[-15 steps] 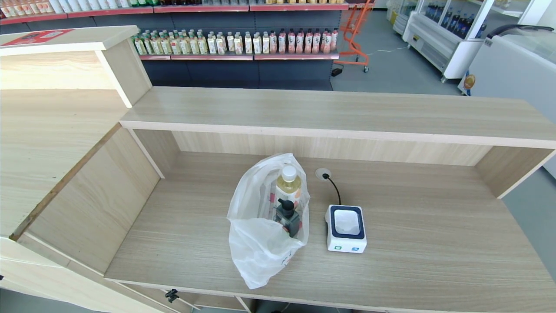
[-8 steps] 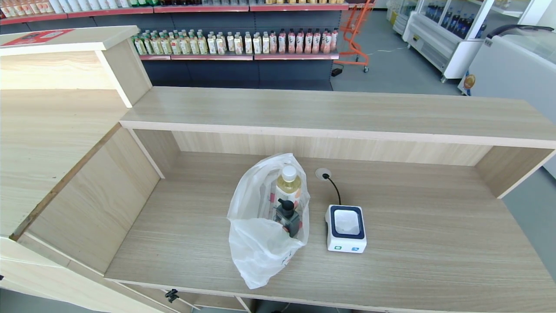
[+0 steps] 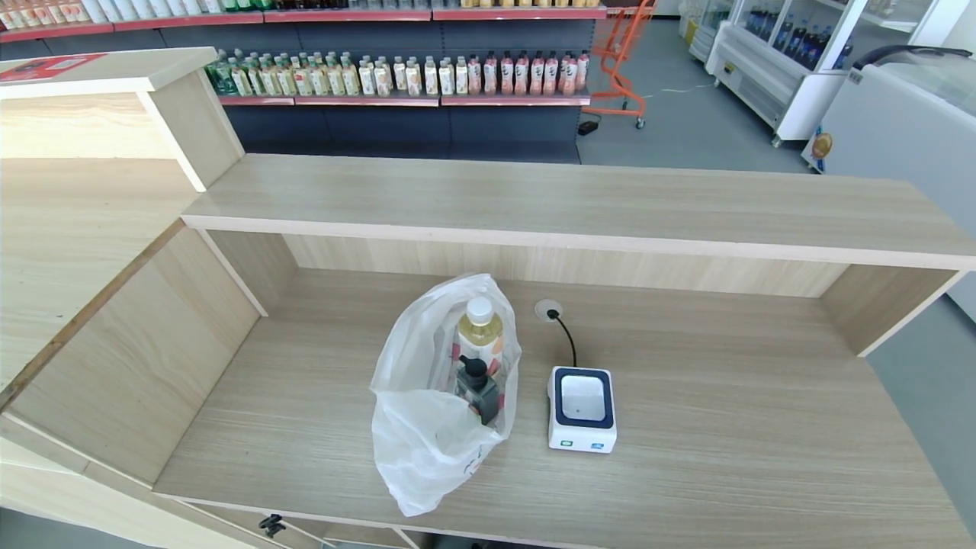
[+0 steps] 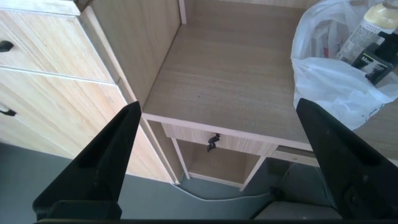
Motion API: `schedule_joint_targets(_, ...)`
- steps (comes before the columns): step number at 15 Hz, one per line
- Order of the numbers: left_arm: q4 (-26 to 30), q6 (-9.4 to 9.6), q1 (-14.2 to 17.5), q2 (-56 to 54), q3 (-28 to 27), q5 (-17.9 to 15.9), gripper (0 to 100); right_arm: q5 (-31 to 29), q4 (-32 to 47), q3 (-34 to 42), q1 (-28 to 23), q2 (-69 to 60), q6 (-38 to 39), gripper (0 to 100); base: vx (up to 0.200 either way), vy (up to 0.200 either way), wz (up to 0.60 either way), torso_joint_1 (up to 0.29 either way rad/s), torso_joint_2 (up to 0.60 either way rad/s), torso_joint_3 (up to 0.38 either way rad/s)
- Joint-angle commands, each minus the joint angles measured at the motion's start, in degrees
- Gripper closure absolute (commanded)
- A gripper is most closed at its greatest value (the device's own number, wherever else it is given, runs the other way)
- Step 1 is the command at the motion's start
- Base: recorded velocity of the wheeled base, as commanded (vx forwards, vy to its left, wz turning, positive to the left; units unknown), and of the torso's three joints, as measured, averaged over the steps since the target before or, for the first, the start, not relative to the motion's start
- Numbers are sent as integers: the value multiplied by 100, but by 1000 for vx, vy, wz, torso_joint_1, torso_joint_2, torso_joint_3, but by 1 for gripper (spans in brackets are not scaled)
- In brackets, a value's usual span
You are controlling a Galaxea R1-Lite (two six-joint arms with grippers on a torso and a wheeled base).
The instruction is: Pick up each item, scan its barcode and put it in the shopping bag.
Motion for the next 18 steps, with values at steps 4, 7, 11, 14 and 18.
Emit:
schedule_joint_targets(4, 1, 8, 12, 9, 0, 1, 0, -2, 5, 0, 15, 22, -4, 100, 0, 0, 0, 0, 0, 0)
schedule_joint_targets(7, 1, 8, 12, 0, 0, 1, 0, -11, 5, 0, 15, 22, -4, 100, 0, 0, 0, 0, 0, 0)
schedule_joint_targets(11, 1, 0, 12, 9, 0, 1, 0, -2, 14, 0, 15, 22, -30, 100, 0, 0, 0, 0, 0, 0)
schedule_joint_targets(14, 1, 0, 12, 0, 0, 1, 0, -2, 14, 0, 15, 22, -22, 100, 0, 0, 0, 0, 0, 0)
schedule_joint_targets(18, 1, 0, 12, 9, 0, 1, 0, -2, 14, 0, 15, 22, -30, 100, 0, 0, 0, 0, 0, 0)
